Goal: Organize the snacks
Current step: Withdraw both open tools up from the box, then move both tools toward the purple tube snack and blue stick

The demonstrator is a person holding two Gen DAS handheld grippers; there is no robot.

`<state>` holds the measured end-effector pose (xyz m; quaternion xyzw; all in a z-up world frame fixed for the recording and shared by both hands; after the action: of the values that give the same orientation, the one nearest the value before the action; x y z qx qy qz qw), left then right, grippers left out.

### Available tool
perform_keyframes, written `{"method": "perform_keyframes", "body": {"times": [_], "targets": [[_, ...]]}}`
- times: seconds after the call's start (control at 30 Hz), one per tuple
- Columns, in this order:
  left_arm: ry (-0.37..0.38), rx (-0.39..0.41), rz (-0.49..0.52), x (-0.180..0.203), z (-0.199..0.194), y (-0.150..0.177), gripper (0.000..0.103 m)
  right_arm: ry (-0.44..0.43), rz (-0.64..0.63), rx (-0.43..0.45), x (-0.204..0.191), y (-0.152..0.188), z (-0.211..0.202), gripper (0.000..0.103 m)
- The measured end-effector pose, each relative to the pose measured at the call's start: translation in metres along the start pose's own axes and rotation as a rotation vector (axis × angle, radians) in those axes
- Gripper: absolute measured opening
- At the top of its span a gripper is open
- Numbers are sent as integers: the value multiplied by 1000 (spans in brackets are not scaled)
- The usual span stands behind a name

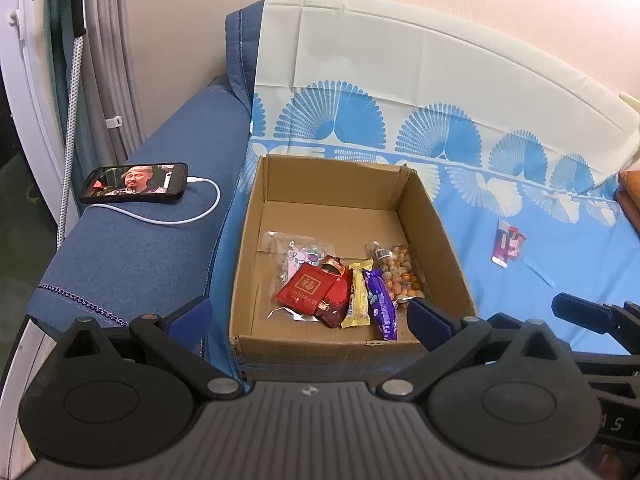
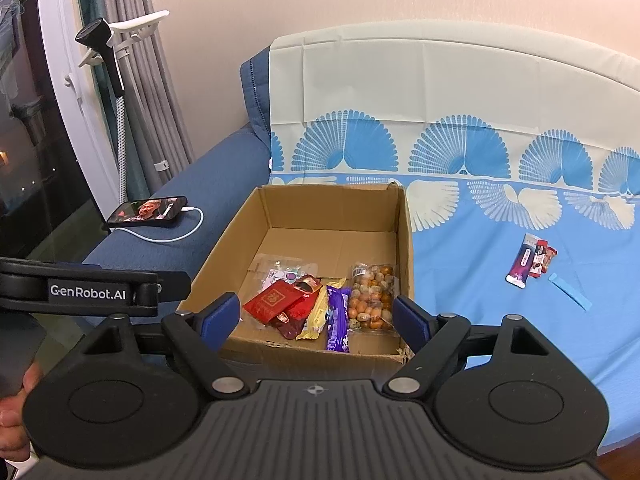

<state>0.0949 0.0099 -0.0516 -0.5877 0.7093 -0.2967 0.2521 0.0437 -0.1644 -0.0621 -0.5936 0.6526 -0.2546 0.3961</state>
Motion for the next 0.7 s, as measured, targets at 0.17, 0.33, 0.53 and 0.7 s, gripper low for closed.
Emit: {"method": "perform_keyframes", "body": {"times": [0.17,0.33,0.53,0.7], "targets": [[-10,-11,8,3,3,1,103,-6,12,-2,3,0,1,86],[-21,-19,24,8,6,1,103,-8,39,6,11,-1,2,86],[-34,-31,61,21,11,-1,103,0,94,21,29,-2,3,86],[-26,-46,96,43,20,-6,103,21,143,42,55,-4,3,86]]}}
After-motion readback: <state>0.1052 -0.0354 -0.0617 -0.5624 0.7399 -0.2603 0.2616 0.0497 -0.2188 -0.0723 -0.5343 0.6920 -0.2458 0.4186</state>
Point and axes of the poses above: each gripper's, at about its wrist camera, not at the fingertips, and z roughly the way its jaws point, x to its right, y to its underside, the point moved 9 cm from there along z, roughly the way its jaws point
